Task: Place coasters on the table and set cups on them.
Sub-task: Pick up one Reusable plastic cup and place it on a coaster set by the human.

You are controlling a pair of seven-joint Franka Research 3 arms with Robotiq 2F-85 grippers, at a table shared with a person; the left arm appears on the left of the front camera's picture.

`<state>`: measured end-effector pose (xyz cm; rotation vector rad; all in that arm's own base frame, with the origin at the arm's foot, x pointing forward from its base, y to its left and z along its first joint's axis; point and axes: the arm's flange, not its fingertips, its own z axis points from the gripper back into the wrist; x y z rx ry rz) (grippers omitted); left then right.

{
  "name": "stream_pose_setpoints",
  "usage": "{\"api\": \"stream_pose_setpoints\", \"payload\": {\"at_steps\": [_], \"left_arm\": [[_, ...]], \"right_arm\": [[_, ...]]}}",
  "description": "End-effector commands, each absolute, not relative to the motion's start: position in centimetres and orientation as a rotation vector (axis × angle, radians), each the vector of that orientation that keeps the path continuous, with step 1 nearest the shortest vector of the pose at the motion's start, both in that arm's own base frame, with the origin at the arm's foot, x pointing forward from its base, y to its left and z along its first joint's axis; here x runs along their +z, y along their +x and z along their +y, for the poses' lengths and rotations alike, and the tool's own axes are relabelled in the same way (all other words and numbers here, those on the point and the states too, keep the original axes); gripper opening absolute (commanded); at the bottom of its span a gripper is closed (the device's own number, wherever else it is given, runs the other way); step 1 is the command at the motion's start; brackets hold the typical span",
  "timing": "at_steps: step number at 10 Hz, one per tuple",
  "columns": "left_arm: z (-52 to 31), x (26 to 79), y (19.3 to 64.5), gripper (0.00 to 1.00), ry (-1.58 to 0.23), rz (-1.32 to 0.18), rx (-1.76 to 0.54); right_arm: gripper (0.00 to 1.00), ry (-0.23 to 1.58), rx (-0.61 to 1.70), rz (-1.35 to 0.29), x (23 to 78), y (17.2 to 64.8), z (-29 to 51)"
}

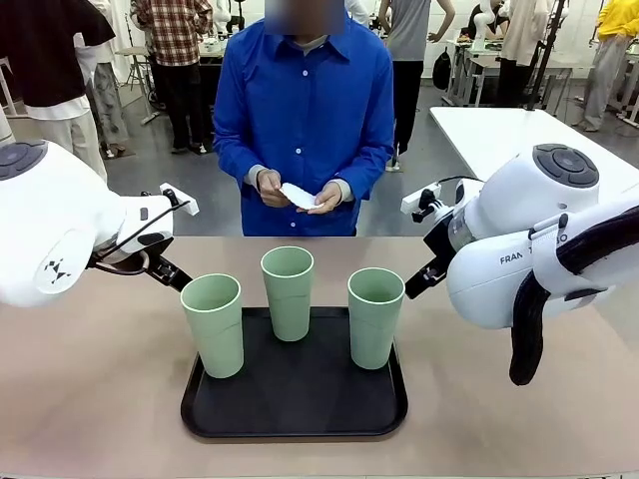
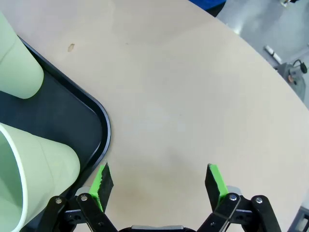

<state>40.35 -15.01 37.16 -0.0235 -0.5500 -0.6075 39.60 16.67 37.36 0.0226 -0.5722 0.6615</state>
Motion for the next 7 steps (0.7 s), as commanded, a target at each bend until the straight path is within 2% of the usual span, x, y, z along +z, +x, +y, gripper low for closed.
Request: {"api": "stream_pose_setpoints", "payload": {"at_steps": [1,7], "left_arm": [[-15.01,37.16,40.35,1.0,-0.023,-0.55,-0.608],[-15.01,37.16,40.35,1.0,-0.023,-0.55,-0.608]], "right_arm": [[1.0,0.023,0.661,-0.572,37.36,39.59,16.68],[1.0,0.023,0.661,-0.572,37.36,39.59,16.68]]}}
